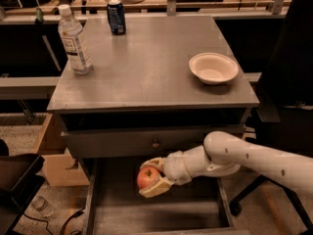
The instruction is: Pick apple from middle drawer and place on counter
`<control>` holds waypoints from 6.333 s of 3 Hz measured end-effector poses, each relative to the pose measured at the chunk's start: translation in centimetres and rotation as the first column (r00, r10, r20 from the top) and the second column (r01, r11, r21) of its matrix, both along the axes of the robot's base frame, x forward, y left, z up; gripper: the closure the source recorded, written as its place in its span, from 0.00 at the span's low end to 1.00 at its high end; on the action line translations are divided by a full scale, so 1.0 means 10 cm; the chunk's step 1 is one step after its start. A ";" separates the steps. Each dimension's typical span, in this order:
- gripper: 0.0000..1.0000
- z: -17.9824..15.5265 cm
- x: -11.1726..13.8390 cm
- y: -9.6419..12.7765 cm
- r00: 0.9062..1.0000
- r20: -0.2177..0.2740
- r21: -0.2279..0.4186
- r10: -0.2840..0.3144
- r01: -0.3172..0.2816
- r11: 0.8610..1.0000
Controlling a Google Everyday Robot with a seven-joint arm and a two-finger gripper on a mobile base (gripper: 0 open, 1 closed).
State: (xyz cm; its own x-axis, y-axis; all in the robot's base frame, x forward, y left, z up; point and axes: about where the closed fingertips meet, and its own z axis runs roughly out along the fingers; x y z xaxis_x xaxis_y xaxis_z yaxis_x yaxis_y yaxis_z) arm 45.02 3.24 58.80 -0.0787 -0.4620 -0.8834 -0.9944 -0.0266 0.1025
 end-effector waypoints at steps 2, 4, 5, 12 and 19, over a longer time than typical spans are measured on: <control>1.00 1.27 0.09 -0.42 0.990 -0.003 -0.018 -0.141 0.141 0.990; 1.00 2.36 -0.27 -0.79 0.949 0.110 0.010 -0.297 0.297 0.955; 1.00 2.63 -0.28 -0.76 0.908 0.151 0.047 -0.392 0.389 0.920; 1.00 3.22 2.33 -0.70 0.863 0.181 -0.001 -0.472 0.480 0.877; 1.00 3.20 3.68 -0.44 0.832 0.234 0.008 -0.502 0.515 0.857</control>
Offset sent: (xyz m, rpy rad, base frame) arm -0.0082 -0.0783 0.2093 -0.0635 -0.0311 -0.2501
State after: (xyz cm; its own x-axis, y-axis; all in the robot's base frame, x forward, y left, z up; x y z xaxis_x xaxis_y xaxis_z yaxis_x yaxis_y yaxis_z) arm 81.80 -1.11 90.85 -0.1222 -0.4571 -0.8810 -0.8625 0.4881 -0.1336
